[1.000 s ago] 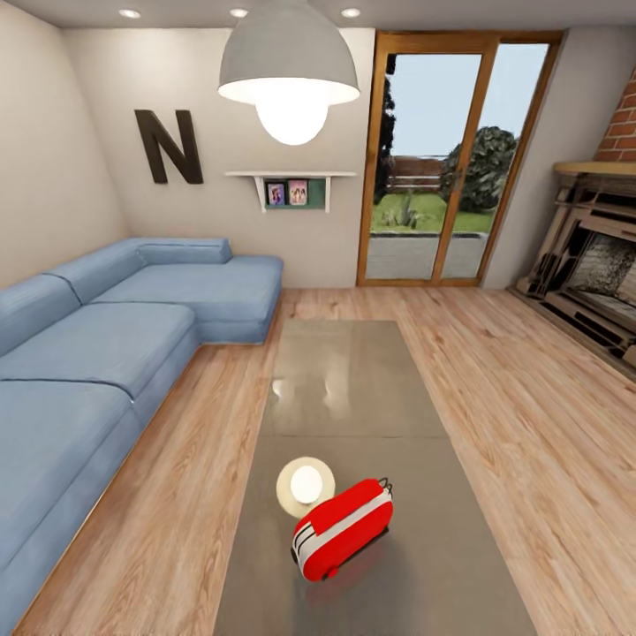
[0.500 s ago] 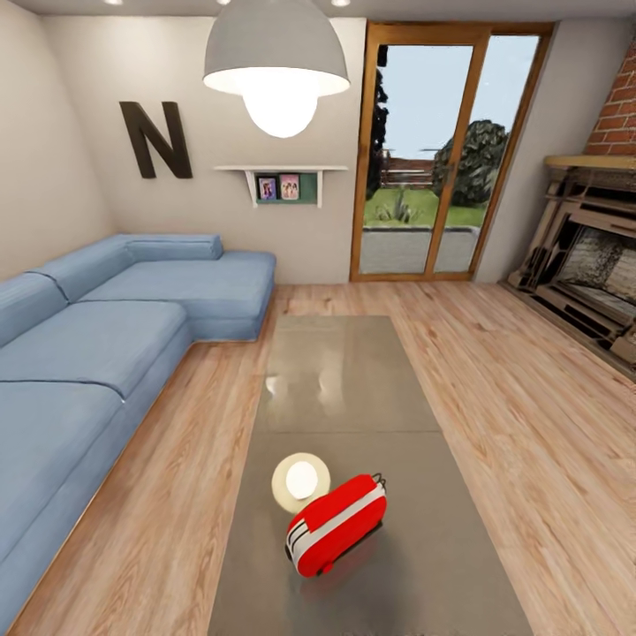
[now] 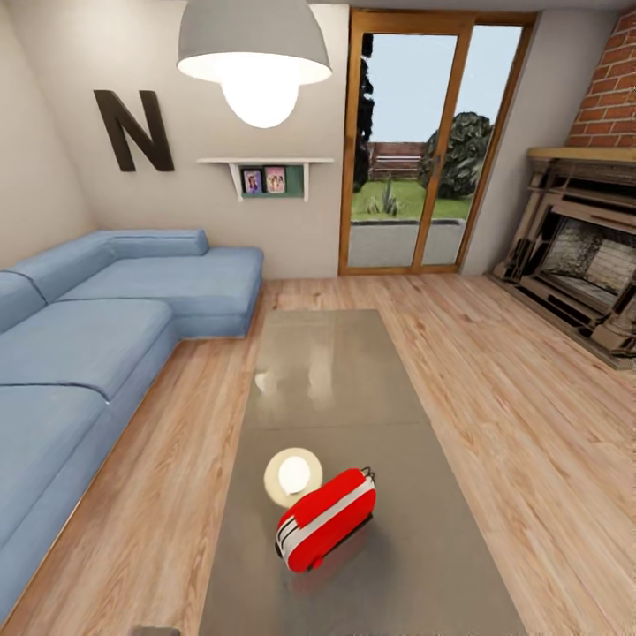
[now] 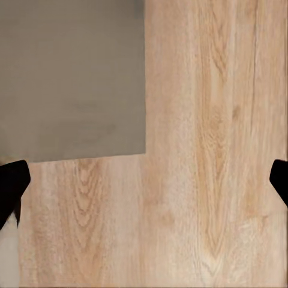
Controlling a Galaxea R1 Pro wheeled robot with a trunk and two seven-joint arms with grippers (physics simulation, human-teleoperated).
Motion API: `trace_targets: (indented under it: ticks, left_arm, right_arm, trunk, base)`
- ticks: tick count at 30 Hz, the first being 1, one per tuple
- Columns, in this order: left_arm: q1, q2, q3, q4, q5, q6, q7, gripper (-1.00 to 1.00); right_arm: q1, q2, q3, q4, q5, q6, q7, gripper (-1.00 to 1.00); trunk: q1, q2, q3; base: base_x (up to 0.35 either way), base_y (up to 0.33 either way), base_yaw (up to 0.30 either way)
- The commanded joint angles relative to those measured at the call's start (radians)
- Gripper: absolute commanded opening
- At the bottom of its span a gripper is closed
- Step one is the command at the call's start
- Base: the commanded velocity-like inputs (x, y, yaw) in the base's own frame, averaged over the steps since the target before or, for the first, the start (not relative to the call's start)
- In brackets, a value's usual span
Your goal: Turn on the radio receiver that's on the table in the living room.
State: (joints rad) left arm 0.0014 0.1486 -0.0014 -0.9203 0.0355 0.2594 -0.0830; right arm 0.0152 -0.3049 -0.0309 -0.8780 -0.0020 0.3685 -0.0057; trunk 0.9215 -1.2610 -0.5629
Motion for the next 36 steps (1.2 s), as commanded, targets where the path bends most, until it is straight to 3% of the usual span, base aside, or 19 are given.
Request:
trace_targets:
  ticks: [1, 9, 13, 23, 32, 36]
  left_arm:
    - [0.0, 0.0, 0.0, -0.007, 0.0, 0.008, -0.001, 1.0]
    - [0.0, -0.007, -0.003, -0.056, -0.002, 0.044, -0.003, 1.0]
    - [-0.001, -0.023, -0.006, -0.096, -0.002, 0.05, -0.003, 1.0]
    - [-0.006, -0.101, -0.011, -0.147, -0.012, 0.063, -0.002, 1.0]
    - [-0.057, -0.13, -0.011, -0.152, -0.011, 0.141, -0.001, 1.0]
    - [-0.062, -0.131, -0.011, -0.153, -0.011, 0.145, -0.001, 1.0]
  right_arm:
    - [0.0, 0.0, 0.0, -0.017, 0.0, 0.013, 0.0, 1.0]
    - [-0.004, 0.0, -0.002, -0.235, 0.009, 0.165, -0.01, 1.0]
    - [-0.012, 0.0, -0.002, -0.304, 0.009, 0.198, -0.01, 1.0]
    - [-0.079, 0.014, 0.005, -0.324, 0.004, 0.209, -0.004, 1.0]
    - [-0.151, 0.033, 0.009, -0.312, -0.002, 0.208, 0.018, 1.0]
    - [-0.165, 0.063, 0.011, -0.31, 0.001, 0.203, 0.027, 1.0]
  trunk:
    - [0.0, 0.0, -0.001]
    - [0.0, 0.0, -0.013]
    - [0.0, 0.0, -0.018]
    - [0.0, 0.0, -0.033]
    - [0.0, 0.0, -0.046]
    - [0.0, 0.0, -0.052]
  base:
    - [0.0, 0.0, -0.11]
    - [0.0, 0.0, -0.11]
    - [0.0, 0.0, -0.11]
    - [0.0, 0.0, -0.107]
    - [0.0, 0.0, -0.102]
    - [0.0, 0.0, -0.095]
